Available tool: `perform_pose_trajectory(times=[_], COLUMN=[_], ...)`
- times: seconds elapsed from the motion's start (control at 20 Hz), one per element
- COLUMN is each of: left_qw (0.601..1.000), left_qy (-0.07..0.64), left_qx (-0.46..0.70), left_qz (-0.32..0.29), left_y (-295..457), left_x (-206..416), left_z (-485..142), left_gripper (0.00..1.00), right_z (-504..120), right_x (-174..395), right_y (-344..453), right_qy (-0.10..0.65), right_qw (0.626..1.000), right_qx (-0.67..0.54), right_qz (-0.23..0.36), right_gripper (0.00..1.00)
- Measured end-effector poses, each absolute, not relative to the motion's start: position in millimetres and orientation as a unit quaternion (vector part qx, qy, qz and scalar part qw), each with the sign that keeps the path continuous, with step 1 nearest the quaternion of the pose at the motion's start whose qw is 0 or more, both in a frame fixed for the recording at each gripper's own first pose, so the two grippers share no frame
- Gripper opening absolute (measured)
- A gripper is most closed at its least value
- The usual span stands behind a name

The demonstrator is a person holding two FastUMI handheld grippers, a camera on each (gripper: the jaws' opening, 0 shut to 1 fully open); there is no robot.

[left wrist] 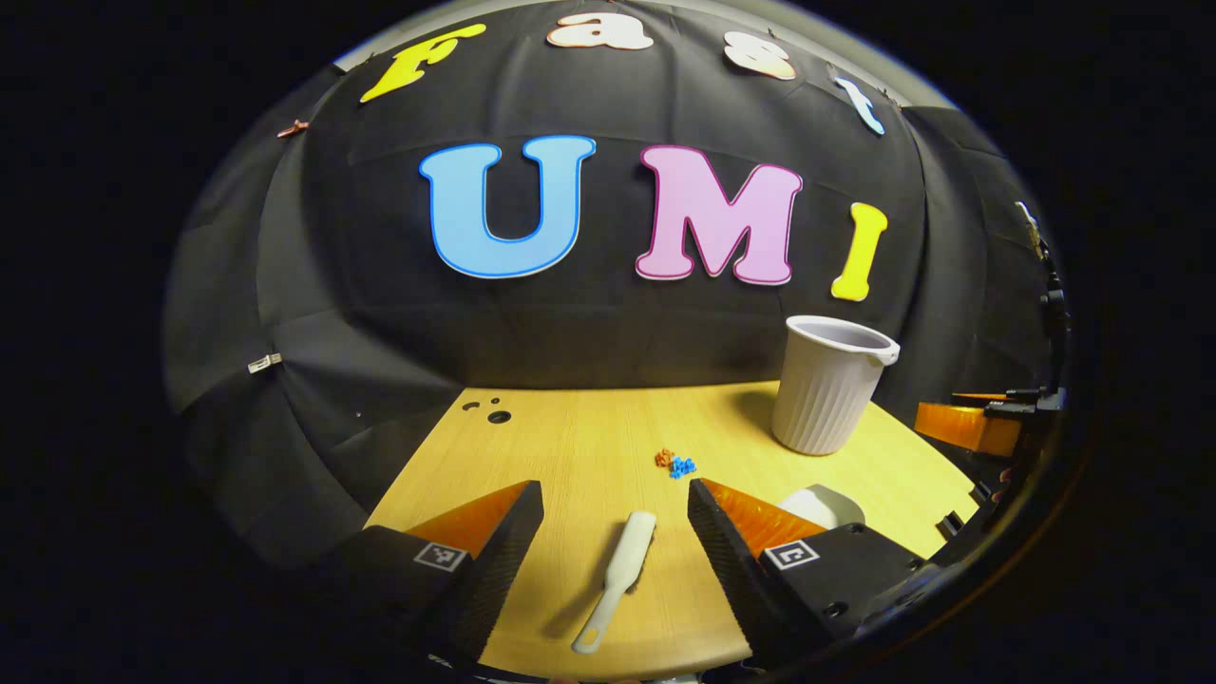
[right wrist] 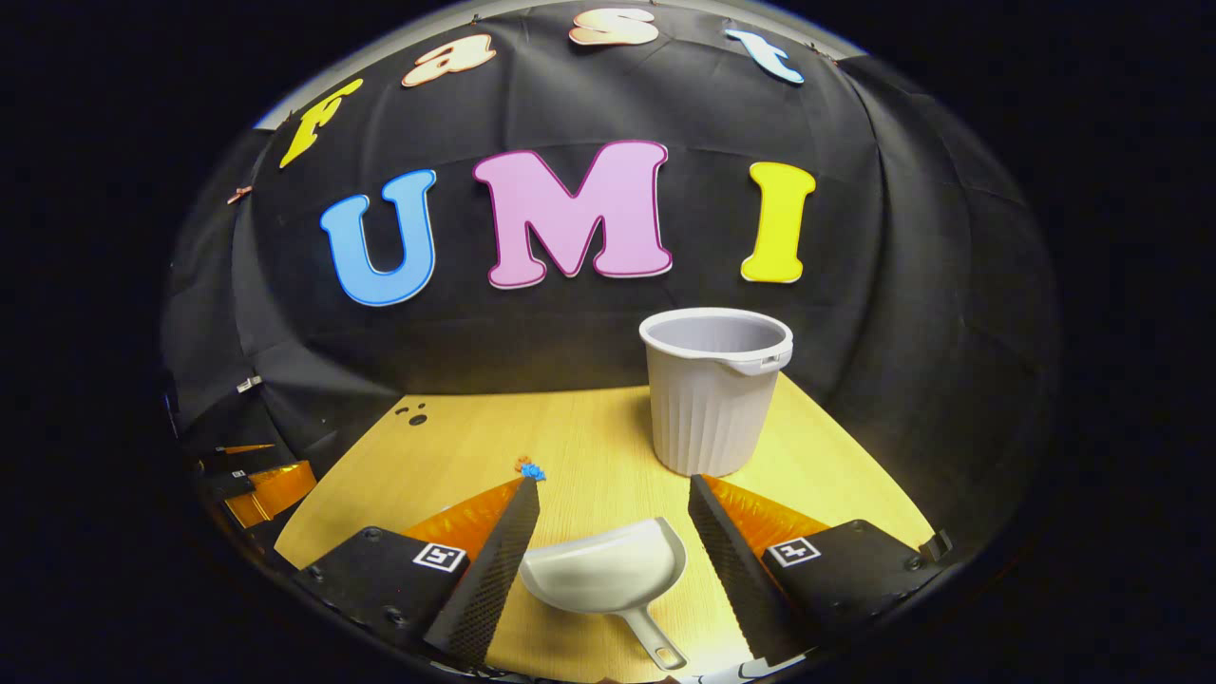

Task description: Pick up the small broom and dustpan from the desktop, sweep the trash into the dustpan with the broom, and then empty the trash into the garbage bin.

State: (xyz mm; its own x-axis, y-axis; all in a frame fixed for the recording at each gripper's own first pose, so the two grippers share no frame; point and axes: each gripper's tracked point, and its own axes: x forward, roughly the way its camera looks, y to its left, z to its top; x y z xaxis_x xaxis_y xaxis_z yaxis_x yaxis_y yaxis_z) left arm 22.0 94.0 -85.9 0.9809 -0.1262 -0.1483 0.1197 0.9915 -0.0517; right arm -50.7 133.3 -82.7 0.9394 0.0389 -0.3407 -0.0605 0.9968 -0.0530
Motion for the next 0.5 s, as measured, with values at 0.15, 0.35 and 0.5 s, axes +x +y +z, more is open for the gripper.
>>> perform_pose_trajectory(times=[0.15,0.35,0.5], left_qw=[0.990,0.978,0.961], left_qy=[0.116,0.179,0.232], left_qx=[-0.007,0.042,0.068], left_qz=[-0.080,-0.101,-0.134], left_y=[92.8,86.6,79.2], left_x=[27.9,40.3,48.9], left_z=[-112.5,-160.1,-199.1], left_gripper=[0.98,0.98,0.98], right_z=[-97.8,-113.8,-122.9], right_x=[-51.7,-54.4,-56.3], right_y=[131.7,132.0,131.0], right_qy=[0.194,0.219,0.230], right_qw=[0.980,0.974,0.971], right_qx=[-0.039,-0.047,-0.050], right_qz=[0.024,0.029,0.032], right_gripper=[0.99,0.99,0.99])
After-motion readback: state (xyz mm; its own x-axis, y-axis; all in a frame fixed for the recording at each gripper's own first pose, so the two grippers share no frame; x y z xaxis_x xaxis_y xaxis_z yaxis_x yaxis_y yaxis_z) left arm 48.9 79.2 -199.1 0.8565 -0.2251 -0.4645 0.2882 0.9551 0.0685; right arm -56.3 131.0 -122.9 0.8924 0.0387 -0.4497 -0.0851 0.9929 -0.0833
